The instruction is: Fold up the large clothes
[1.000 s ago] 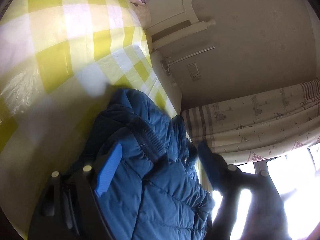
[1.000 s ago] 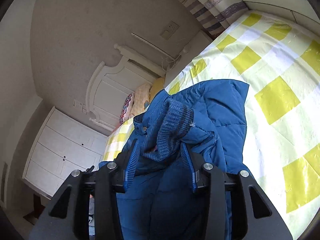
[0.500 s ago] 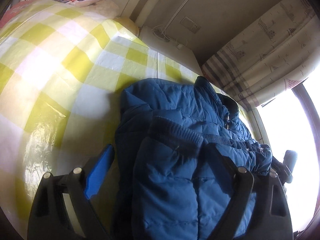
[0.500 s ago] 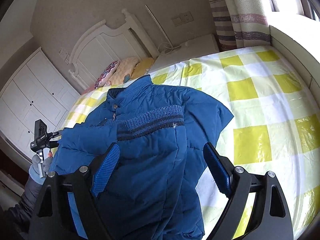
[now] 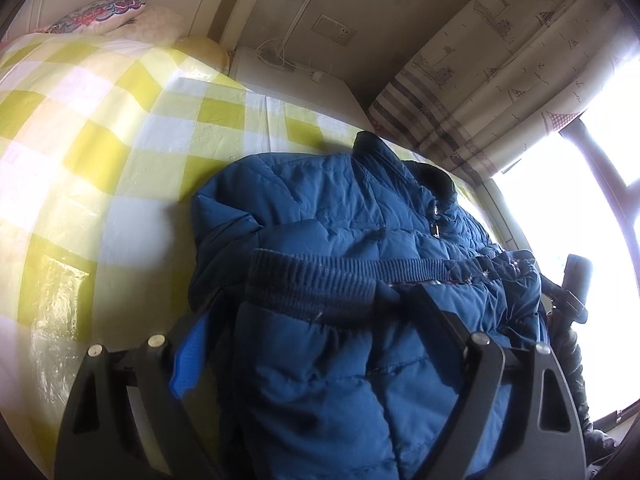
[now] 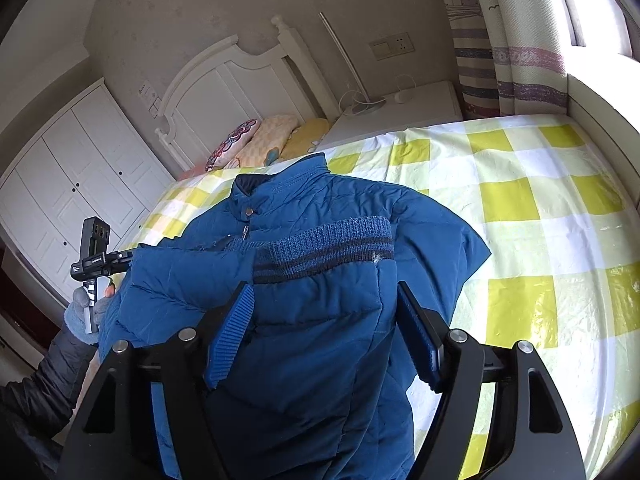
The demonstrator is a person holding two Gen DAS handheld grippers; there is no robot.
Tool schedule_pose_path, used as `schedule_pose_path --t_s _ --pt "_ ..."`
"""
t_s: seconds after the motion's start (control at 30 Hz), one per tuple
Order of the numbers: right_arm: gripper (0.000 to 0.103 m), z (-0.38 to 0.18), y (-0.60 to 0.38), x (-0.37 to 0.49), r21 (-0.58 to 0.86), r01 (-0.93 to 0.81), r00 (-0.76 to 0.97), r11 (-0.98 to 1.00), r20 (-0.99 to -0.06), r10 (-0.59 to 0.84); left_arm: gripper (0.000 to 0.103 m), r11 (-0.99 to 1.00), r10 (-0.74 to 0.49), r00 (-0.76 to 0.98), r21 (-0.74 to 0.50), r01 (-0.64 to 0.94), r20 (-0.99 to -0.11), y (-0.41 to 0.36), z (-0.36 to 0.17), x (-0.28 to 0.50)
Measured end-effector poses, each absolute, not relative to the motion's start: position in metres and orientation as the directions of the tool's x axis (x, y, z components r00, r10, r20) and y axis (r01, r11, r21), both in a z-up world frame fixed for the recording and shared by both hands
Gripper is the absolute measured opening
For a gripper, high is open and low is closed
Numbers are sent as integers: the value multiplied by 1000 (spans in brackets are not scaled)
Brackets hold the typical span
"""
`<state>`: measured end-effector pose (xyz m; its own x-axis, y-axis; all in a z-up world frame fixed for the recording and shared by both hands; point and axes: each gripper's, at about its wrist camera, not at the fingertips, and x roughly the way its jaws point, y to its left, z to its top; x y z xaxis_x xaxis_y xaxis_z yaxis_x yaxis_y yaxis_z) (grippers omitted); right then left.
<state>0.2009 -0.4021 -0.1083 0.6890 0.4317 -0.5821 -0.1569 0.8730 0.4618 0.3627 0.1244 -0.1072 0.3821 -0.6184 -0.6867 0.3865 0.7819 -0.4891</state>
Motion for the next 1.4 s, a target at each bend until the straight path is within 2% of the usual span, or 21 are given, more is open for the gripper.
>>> schedule_pose_path --t_s 0.13,0.17,0.2,0.27,0.33,0.4,0.43,0.5,0.57,0.67,0.77,0.87,0.93,1.0,1.13,1.23,1.3,1.4 --pt "70 -117 -397 206 458 -149 677 877 -599 428 89 757 -651 371 -532 378 -663 130 -115 363" --pt "69 -117 -394 206 443 -148 681 884 -602 416 86 754 -655 370 -539 375 -659 131 -117 363" --pt "66 -117 -391 205 420 -145 692 896 -604 395 77 755 -653 371 -533 381 -660 131 -117 362" --pt "63 -113 -385 201 375 -151 712 915 -601 363 65 773 -629 392 -491 401 -671 128 -115 358" --pt "52 -108 -379 196 331 -157 732 931 -593 334 57 795 -599 426 -439 418 -678 124 -111 352" --pt "43 -103 -373 190 276 -163 756 947 -582 300 42 815 -569 468 -390 428 -676 122 -105 344" --pt "38 -100 -369 185 241 -166 770 956 -574 278 38 823 -557 490 -370 430 -671 122 -102 340" --pt "34 -91 -358 175 148 -167 806 975 -549 221 26 835 -540 527 -340 432 -656 123 -97 332" --pt "30 -82 -339 162 -17 -142 849 990 -515 113 23 850 -515 561 -303 430 -648 122 -94 325" --pt "29 -76 -298 142 -319 -69 906 945 -417 -75 23 867 -482 596 -253 429 -643 120 -93 317" --pt "26 -78 -274 133 -467 -22 922 884 -351 -163 23 882 -452 621 -220 416 -640 117 -90 314" --pt "21 -73 -283 134 -419 -22 916 908 -373 -150 20 898 -419 657 -181 400 -626 115 -83 308" --pt "18 -64 -297 131 -328 -41 915 944 -392 -96 19 906 -402 694 -147 397 -597 113 -71 296" --pt "17 -46 -303 117 -248 -54 928 967 -369 -42 18 904 -414 734 -150 400 -538 117 -49 276" --pt "16 -3 -309 110 -230 -48 950 972 -311 -27 18 896 -439 799 -144 419 -411 128 14 256" --pt "16 27 -325 138 -174 -24 956 985 -292 -28 18 900 -434 805 -151 409 -404 125 52 287" --pt "16 41 -333 166 -129 -4 952 992 -305 -36 18 909 -416 802 -163 383 -430 112 67 318" --pt "16 38 -340 219 -117 41 922 992 -377 -83 19 937 -347 800 -135 324 -490 89 66 369"
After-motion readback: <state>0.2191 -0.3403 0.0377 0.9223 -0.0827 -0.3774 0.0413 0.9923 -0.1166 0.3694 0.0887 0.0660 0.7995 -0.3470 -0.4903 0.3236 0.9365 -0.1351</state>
